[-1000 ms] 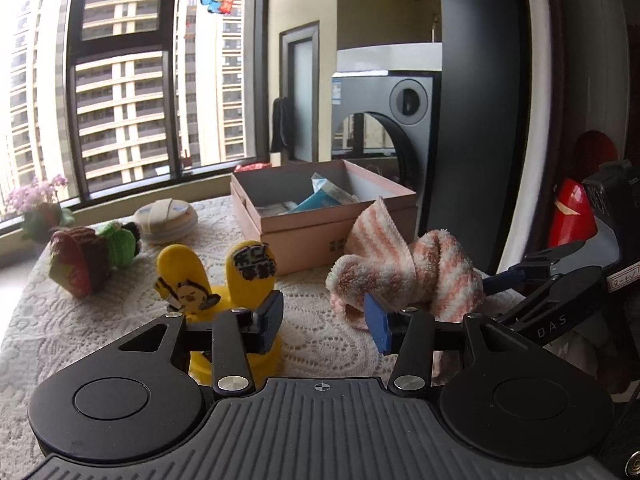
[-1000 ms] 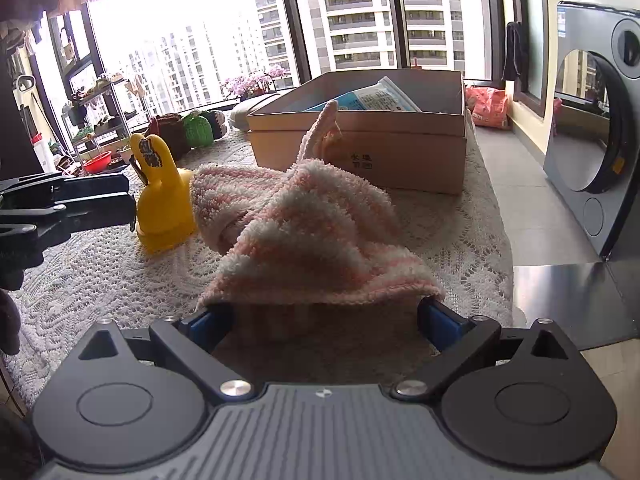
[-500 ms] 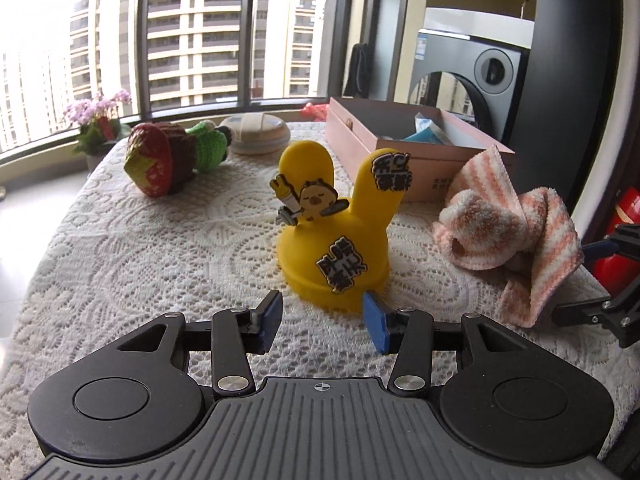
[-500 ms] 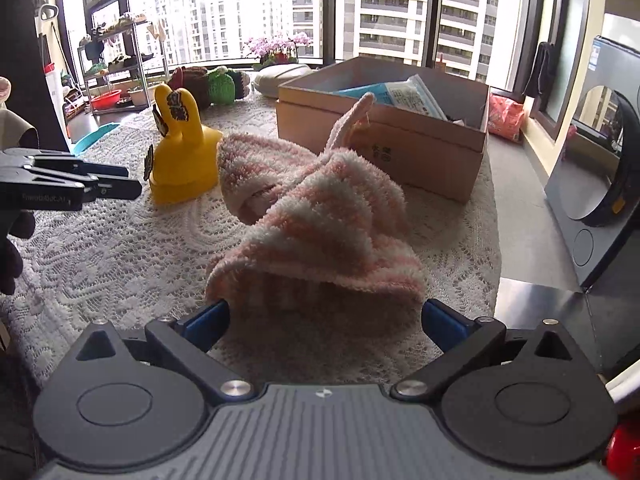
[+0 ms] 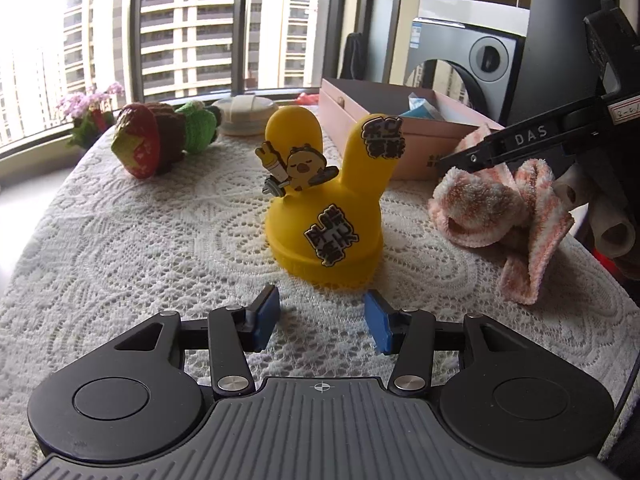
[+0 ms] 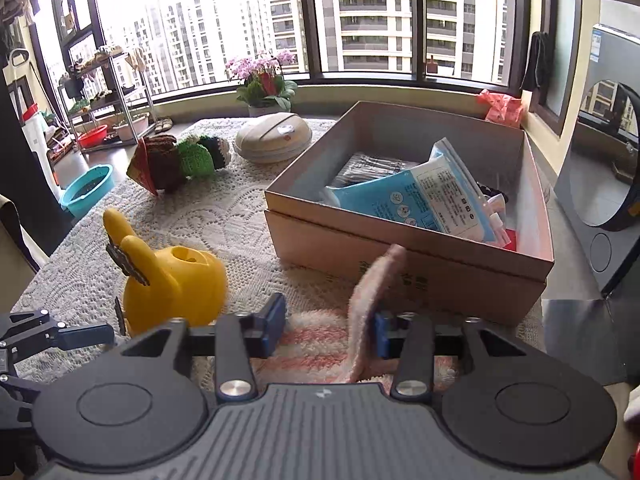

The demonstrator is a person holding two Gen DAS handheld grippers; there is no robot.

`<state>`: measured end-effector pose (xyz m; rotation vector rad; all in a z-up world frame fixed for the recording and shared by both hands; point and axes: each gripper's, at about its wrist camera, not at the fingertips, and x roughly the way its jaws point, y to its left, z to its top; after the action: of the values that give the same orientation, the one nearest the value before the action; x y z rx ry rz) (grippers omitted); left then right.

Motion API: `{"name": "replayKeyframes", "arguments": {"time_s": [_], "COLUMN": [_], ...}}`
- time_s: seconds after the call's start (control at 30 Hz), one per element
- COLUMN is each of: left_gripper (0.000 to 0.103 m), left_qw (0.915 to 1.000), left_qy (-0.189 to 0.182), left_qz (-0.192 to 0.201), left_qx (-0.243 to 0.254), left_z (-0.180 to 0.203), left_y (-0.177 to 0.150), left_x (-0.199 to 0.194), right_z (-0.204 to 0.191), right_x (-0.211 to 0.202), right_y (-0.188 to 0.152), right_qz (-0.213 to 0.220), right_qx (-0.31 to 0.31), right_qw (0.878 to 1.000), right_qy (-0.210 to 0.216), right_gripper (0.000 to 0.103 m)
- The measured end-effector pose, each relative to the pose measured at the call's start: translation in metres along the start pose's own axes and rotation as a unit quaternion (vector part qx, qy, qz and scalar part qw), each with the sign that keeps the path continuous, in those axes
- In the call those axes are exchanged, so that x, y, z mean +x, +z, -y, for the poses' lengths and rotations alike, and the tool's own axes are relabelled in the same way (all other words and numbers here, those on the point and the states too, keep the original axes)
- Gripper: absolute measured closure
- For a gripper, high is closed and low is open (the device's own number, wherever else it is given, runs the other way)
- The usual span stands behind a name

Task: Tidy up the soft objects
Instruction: 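Grasp the yellow sticker toy with the left tool while the right holds the towel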

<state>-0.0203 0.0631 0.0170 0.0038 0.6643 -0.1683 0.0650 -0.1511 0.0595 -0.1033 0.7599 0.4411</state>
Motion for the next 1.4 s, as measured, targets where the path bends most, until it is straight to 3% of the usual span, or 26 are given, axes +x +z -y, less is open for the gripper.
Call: {"name": "replayKeyframes", "arguments": {"time_s": [0.17, 0.3, 0.4, 0.5, 0.63, 0.7, 0.8, 0.97, 1.1, 1.17, 1.2, 1.4], "left_gripper": [0.051, 0.052, 0.052, 0.052, 0.052, 0.052, 0.052, 0.05, 0.047, 0.058, 0.063, 0.064], "left_qw": [0.9996, 0.9986, 0.9975, 0.9973, 0.9965, 0.9953, 0.9914, 0.9881, 0.9885, 0.987, 0.9865, 0.9902], "left_qy": [-0.016, -0.028, -0.038, -0.04, -0.028, -0.027, -0.063, -0.116, -0.134, -0.145, -0.148, -0.127], "left_qz": [0.006, 0.018, 0.025, 0.034, 0.078, 0.093, 0.105, 0.101, 0.069, 0.07, 0.071, 0.055], "left_qx": [-0.022, -0.042, -0.054, -0.051, 0.008, -0.002, -0.047, 0.001, 0.012, 0.002, -0.003, -0.02], "left_z": [-0.007, -0.013, -0.017, -0.017, -0.012, -0.022, -0.047, -0.057, -0.063, -0.066, -0.066, -0.052], "left_y": [0.0, -0.004, -0.005, -0.005, 0.005, 0.017, 0.036, 0.058, 0.069, 0.072, 0.072, 0.068], "left_x": [-0.001, -0.003, -0.004, -0.009, -0.026, -0.03, -0.023, 0.001, 0.025, 0.034, 0.037, 0.026], "right_z": [0.012, 0.03, 0.04, 0.044, 0.038, 0.035, 0.033, 0.034, 0.034, 0.035, 0.034, 0.035], "right_x": [-0.041, -0.063, -0.069, -0.066, -0.059, -0.059, -0.06, -0.06, -0.06, -0.06, -0.06, -0.061], "right_y": [-0.036, -0.078, -0.1, -0.1, -0.102, -0.107, -0.108, -0.108, -0.108, -0.108, -0.109, -0.11], "right_qz": [0.027, 0.012, 0.037, 0.045, 0.066, 0.079, 0.086, 0.086, 0.086, 0.087, 0.087, 0.088], "right_qx": [-0.004, 0.006, 0.022, 0.047, 0.048, 0.044, 0.042, 0.046, 0.046, 0.046, 0.047, 0.049], "right_qw": [0.999, 1.0, 0.999, 0.998, 0.997, 0.996, 0.995, 0.995, 0.995, 0.995, 0.995, 0.995], "right_qy": [-0.027, -0.024, -0.022, -0.012, -0.017, -0.024, -0.029, -0.026, -0.026, -0.026, -0.026, -0.025], "right_gripper": [0.076, 0.075, 0.073, 0.07, 0.065, 0.064, 0.064, 0.063, 0.063, 0.063, 0.063, 0.063]}}
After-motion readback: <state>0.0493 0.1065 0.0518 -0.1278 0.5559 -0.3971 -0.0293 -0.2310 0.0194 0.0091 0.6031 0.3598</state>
